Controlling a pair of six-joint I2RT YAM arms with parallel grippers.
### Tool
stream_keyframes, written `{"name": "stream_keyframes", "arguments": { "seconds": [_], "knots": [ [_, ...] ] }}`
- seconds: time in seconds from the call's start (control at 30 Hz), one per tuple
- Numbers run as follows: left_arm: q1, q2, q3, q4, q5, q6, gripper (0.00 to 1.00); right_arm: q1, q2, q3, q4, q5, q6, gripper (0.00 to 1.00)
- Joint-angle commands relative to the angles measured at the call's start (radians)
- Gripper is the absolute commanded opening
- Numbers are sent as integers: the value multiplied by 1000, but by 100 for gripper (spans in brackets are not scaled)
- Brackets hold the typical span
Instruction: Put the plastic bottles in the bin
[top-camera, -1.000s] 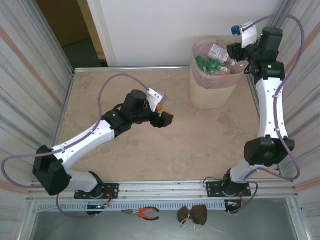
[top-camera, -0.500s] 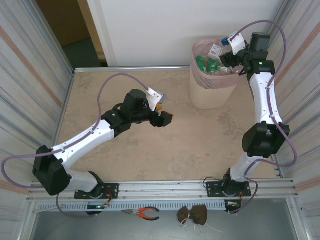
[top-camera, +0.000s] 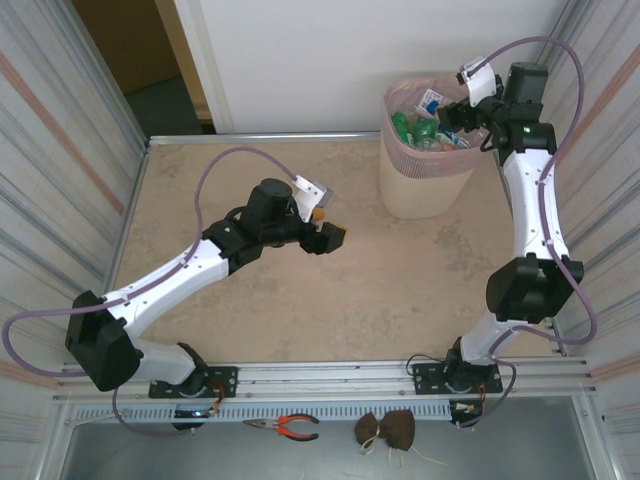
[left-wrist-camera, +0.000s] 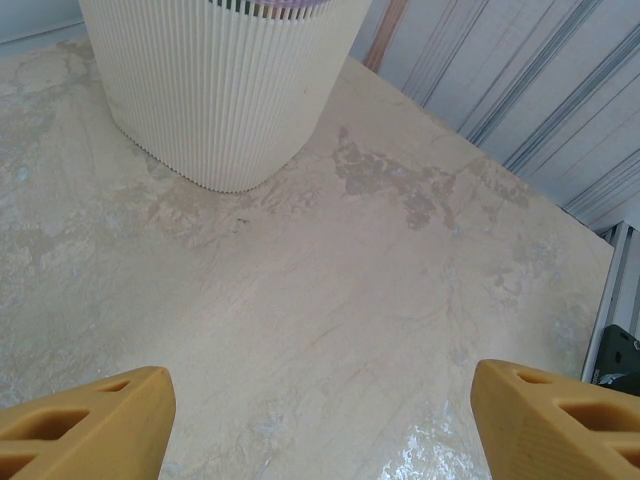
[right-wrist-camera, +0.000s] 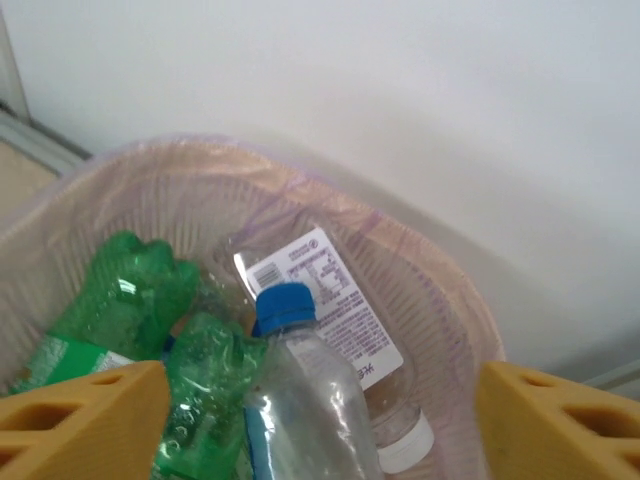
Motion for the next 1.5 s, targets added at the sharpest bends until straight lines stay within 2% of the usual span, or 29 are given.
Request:
{"name": "stream_keyframes", "arguments": {
  "seconds": [0.0,0.17,0.3,0.47,0.63,0.87,0.97,1.03,1.23,1.47],
  "knots": [
    [8,-26,8,4,19,5,78,-16,-30,22,38,4,143,67],
    [18,-47,-5,-13,-11,23,78,-24,-64,-6,4,52,292,64],
    [56,-80,-31,-26,-24,23,82,-23,-139,-103,-39,57,358,65],
    [119,-130,-82,-46,-67,34,88,-15,-296,-294,-2,49,427,69],
    [194,-187,-158,-53,-138,38,99,-3,-428,-451,8,38,452,77],
    [278,-213,-246,-52,-244,56,99,8,-575,-671,16,66,467,88],
    [294,-219,-292,-22,-304,84,99,9,-619,-771,38,68,475,99],
    [298,-231,-337,25,-357,108,99,10,-639,-834,55,77,483,99],
    [332,-244,-454,167,-455,156,99,11,-670,-1021,189,126,529,99],
    [404,-195,-554,311,-556,182,99,11,-629,-1271,478,223,567,99]
  ]
}}
